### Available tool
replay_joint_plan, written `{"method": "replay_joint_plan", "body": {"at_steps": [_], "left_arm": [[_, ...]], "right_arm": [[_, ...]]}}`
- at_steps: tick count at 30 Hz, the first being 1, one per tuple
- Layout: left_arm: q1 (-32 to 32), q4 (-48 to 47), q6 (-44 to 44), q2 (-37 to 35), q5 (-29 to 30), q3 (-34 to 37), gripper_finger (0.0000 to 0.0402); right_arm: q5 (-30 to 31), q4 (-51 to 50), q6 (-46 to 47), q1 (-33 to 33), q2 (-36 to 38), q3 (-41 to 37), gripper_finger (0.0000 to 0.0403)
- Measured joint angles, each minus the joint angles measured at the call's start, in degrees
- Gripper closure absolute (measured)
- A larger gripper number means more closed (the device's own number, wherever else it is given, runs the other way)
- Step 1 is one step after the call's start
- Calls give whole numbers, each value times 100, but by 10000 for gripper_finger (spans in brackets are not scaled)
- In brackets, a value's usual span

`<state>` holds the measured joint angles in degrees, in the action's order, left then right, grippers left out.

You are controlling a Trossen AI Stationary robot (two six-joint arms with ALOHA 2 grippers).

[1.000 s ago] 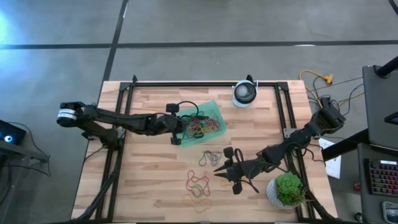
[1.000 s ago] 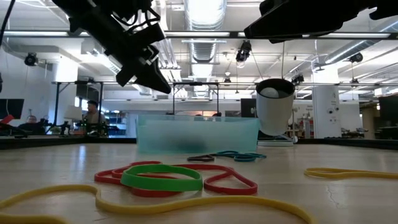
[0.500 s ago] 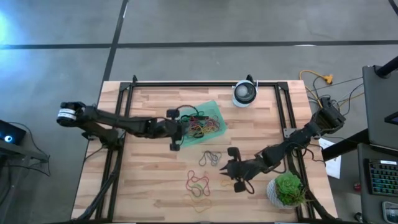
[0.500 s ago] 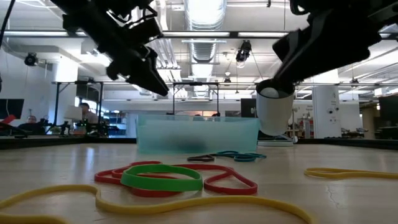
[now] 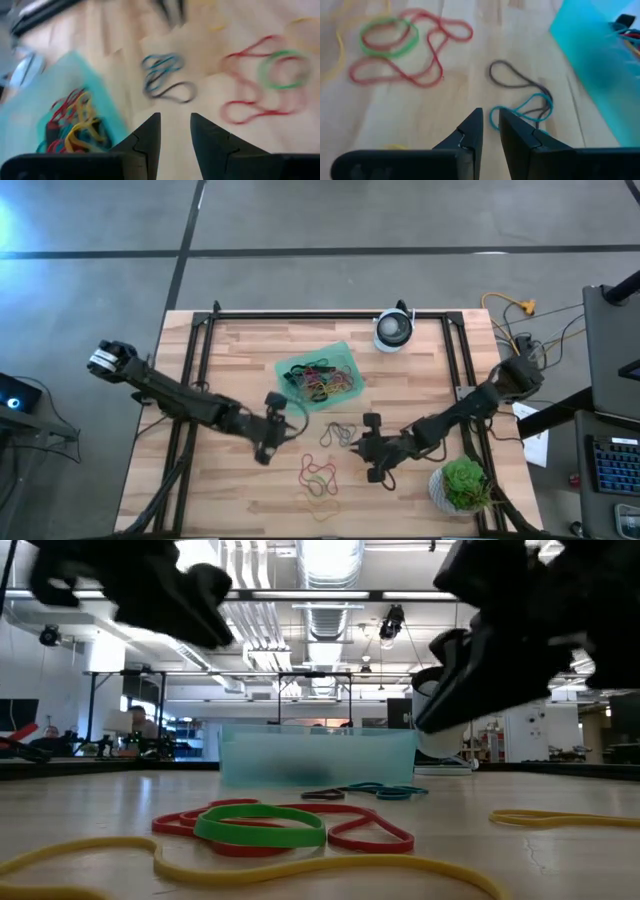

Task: Pick and place rubber bands into bin
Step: Put the blue rubber band into the green bin

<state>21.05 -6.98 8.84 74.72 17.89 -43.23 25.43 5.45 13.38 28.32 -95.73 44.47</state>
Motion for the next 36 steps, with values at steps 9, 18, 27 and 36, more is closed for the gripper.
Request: {"method": "replay_joint_plan", "body": {"at_steps": [9,18,27,36], "left_arm": [[1103,29,5,-733,9,-13,310],[1570,4,50,-1032,98,118,311],[1573,15,52,-1028,212,128,311],[1577,48,52,-1028,212,136,311]], "right_arm": [[6,282,-486,-266,-436,11,346],[-374,763,-379,-538,-844,15,346],[-451,742,-363,-711,-1016,37,346],[-448,719,-308,-733,-1013,37,346]]}}
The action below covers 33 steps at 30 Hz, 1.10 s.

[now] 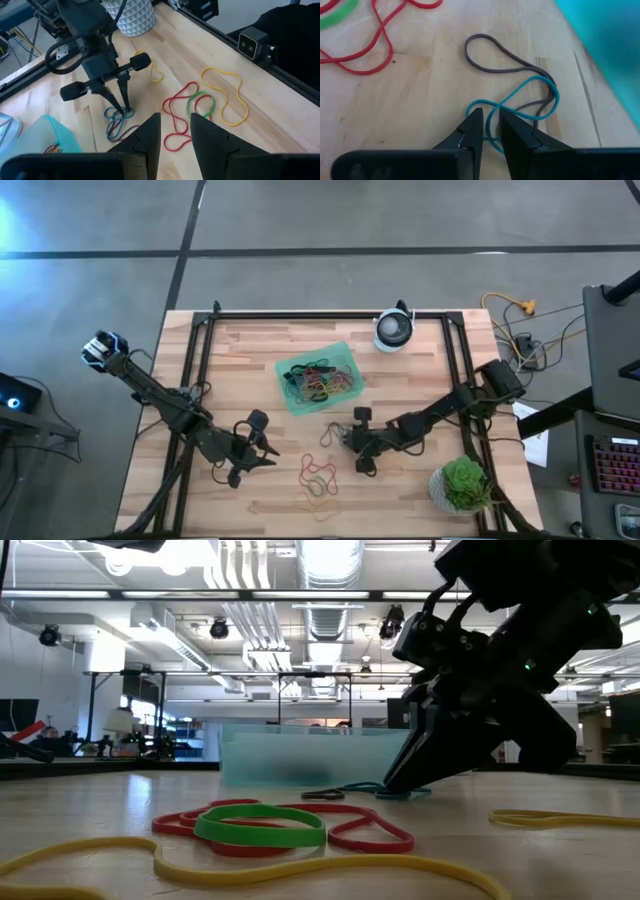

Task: Pick and place rubber bands into bin
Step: Put the blue rubber band into the green bin

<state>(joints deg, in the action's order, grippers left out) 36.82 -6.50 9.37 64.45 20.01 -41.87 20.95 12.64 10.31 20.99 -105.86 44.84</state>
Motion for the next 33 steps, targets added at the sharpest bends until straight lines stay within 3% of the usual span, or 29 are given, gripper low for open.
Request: {"method": "replay_joint_plan", "body": {"at_steps": [16,21,33], "left_arm": [[-5,0,2,0,0,2,311],[-6,0,2,0,2,2,311],[-4,-2,2,2,0,2,311]], "right_arm": [[-49,-150,260,-72,-67,15,356],[-322,-155,64,-69,-66,15,390],[-542,-260,-556,185,-90,313,394]]}}
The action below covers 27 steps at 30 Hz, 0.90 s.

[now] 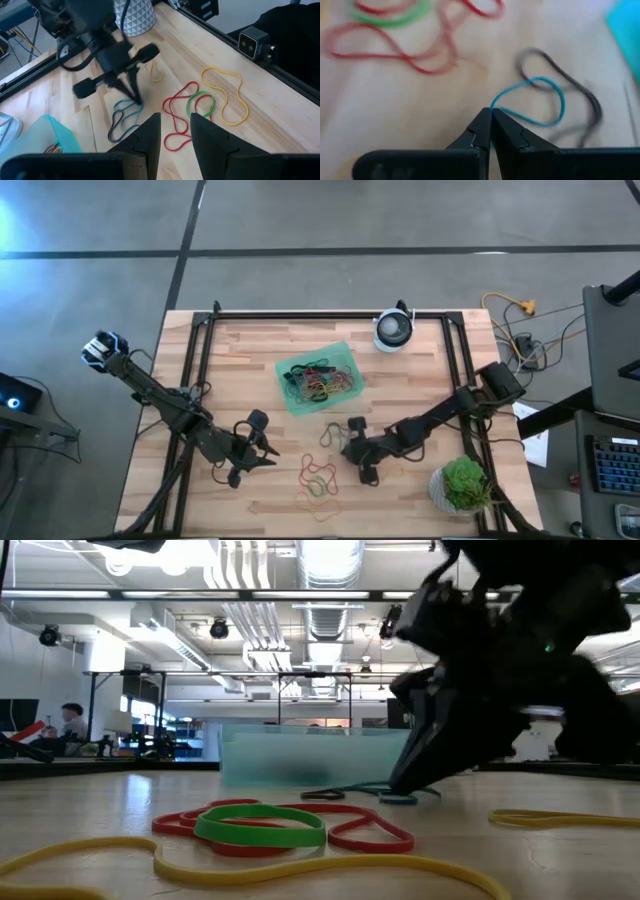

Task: Pick and place rubber bands into bin
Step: Put the blue rubber band into the green bin

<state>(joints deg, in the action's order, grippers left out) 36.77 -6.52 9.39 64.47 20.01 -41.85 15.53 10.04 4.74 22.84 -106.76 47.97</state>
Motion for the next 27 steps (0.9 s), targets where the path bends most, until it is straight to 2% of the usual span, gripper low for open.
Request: {"method": "replay_joint_plan", "body": {"at_steps": [7,13,21,27], "left_arm": [[0,0,2,0,0,0,310],[1,-1,1,0,0,2,310],[4,0,0,0,0,15,310],[4,2,0,2,0,64,310]], "right_arm": [[87,-108,-629,215,3,451,394],[285,-630,-1048,294,12,991,394],[1290,-1813,-1785,307,17,1963,394],[2711,-2785,-2355,197,22,2770,394]]}}
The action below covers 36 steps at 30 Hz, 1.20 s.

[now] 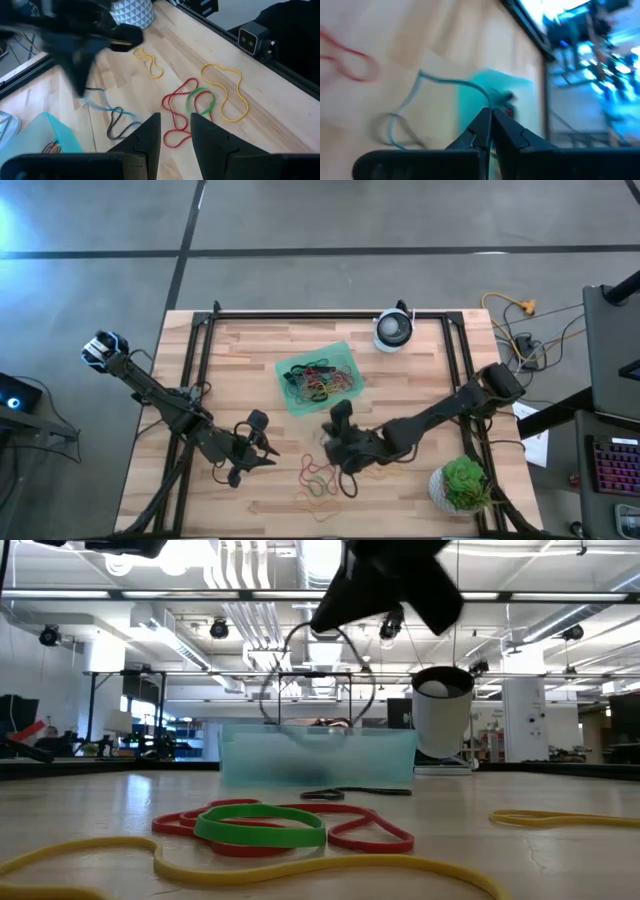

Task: Pick and place rubber bands into bin
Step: Put the blue rubber band into the green bin

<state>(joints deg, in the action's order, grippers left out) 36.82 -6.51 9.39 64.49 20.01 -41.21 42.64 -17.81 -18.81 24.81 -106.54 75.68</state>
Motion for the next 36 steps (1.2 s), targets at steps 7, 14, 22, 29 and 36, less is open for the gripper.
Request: {"method": "replay_joint_plan", "body": {"at_steps": [7,14,22,29,36], "left_arm": [[-2,-6,0,0,0,41,310],[-7,-8,-7,0,0,41,310],[-7,-53,-9,0,-2,51,310],[-4,-50,-11,0,-2,56,311],[-4,-49,-9,0,-2,56,311]], "right_arm": [[299,-775,14,-530,7,740,394],[270,-908,-98,-1297,21,907,394],[-232,-1540,987,-2303,52,764,394],[-1104,-1585,1466,-2809,52,468,394],[-1179,-1578,1681,-2884,52,242,394]]}}
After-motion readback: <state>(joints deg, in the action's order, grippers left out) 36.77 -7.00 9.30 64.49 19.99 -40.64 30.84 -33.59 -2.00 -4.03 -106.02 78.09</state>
